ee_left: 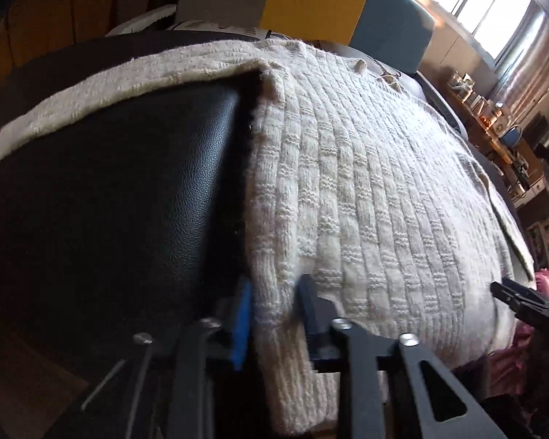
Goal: Fold clothes
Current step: 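Grasp the cream sweater sleeve cuff with the right tool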
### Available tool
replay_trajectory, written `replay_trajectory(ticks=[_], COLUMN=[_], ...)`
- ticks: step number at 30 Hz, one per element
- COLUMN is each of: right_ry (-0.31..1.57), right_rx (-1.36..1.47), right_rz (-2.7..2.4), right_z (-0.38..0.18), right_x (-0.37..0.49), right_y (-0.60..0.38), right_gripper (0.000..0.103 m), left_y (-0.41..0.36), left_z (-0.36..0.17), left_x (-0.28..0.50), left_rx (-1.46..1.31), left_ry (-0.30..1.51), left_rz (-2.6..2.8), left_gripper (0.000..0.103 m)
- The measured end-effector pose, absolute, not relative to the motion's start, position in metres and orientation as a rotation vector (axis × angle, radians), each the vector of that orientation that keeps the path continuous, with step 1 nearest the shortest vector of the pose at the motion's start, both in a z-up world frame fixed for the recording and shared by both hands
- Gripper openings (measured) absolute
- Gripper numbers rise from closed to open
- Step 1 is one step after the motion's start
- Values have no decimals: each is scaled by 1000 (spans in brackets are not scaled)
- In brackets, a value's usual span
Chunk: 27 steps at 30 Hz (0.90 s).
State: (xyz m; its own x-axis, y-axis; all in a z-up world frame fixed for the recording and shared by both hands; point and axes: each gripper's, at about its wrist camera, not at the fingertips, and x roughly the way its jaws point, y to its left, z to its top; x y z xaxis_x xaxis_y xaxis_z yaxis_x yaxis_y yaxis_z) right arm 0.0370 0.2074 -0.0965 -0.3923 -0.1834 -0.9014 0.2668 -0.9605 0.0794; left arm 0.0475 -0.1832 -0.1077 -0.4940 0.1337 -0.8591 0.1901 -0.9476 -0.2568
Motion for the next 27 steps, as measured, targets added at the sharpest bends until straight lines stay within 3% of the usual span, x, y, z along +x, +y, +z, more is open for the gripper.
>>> replay_trajectory(ticks=[4,7,11,15,20,24,27], right_ry=[121,109,87,-53,-590,-1259,-1613], right_rx=[1564,1551,1522,1480,1319,1166,1040], right_rz=[-2391,-2399,-2404,-2393,-2474,-2475,-2499], right_z=[-97,-98,-98,-92,-67,-64,-73], right_x=[42,43,43,42,41,34,37], right_y=[212,213,215,232,318,434,505], right_gripper=[73,74,76,76,76,76,76], left_y=[-188,-185,-179,-162,-134,-92,-54], left_z=[-110,-107,-90,-67,-56,-59,-58], left_x=[50,49,47,42,9,-30,-44], left_rx=[1585,1601,1580,1487,1496,1625,1690], left_ry=[408,436,529,435,407,408,360], left_rz=[-2604,-2617,-2648,-2701,-2795,-2847,-2901], left_gripper=[12,12,20,30,49,49,49])
